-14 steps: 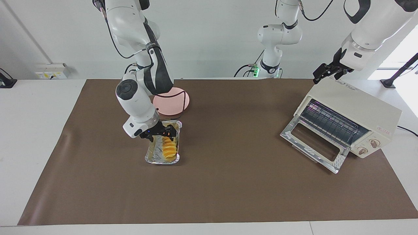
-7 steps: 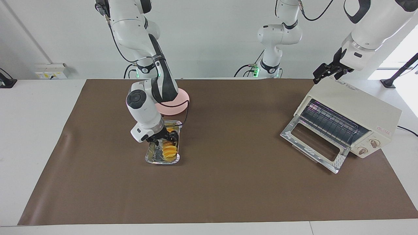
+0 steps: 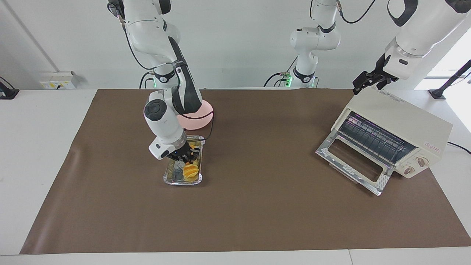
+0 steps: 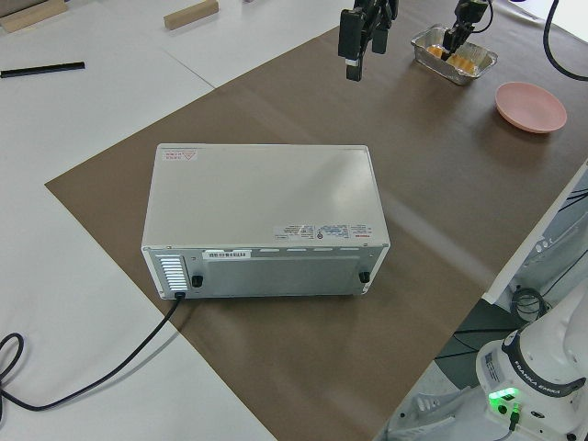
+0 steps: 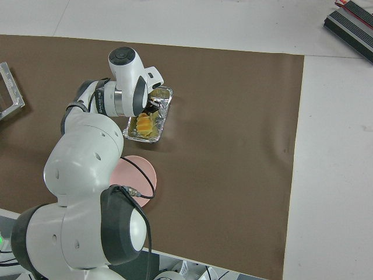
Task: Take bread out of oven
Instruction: 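Lift the bread rolls and lower them onto the pink plate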
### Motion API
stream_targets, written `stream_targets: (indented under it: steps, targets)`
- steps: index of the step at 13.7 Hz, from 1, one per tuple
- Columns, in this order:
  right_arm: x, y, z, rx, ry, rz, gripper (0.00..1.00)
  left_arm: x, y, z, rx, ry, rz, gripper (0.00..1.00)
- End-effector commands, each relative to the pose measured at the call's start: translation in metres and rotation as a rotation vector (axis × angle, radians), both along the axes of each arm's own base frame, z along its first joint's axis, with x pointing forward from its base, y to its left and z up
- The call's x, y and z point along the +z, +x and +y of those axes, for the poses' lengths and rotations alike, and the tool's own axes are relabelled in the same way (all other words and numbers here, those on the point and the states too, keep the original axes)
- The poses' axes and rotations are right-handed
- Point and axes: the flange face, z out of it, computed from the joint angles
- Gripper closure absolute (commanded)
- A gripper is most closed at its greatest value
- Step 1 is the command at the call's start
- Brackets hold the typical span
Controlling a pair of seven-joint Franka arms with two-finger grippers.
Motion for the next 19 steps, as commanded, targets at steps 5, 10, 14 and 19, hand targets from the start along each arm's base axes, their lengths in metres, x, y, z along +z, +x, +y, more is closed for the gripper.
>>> stream_targets:
  steps: [5, 10, 14, 19]
  targets:
    - [0.114, -0.067, -0.008, 0.026, -0.021, 0.174, 1.0, 0.0, -0.008, 0.005, 0.002, 0.009, -0.008, 0.0]
    - [0.075, -0.165, 0.015, -0.013, -0.075, 0.245, 1.0, 0.001, -0.008, 0.004, 0.0, 0.009, -0.01, 0.0]
    - [0.033, -0.211, 0.017, -0.028, -0.088, 0.221, 1.0, 0.0, -0.008, 0.004, 0.0, 0.009, -0.009, 0.0]
    - [-0.003, -0.225, 0.008, -0.047, -0.086, 0.185, 1.0, 0.0, -0.008, 0.004, 0.0, 0.009, -0.008, 0.0]
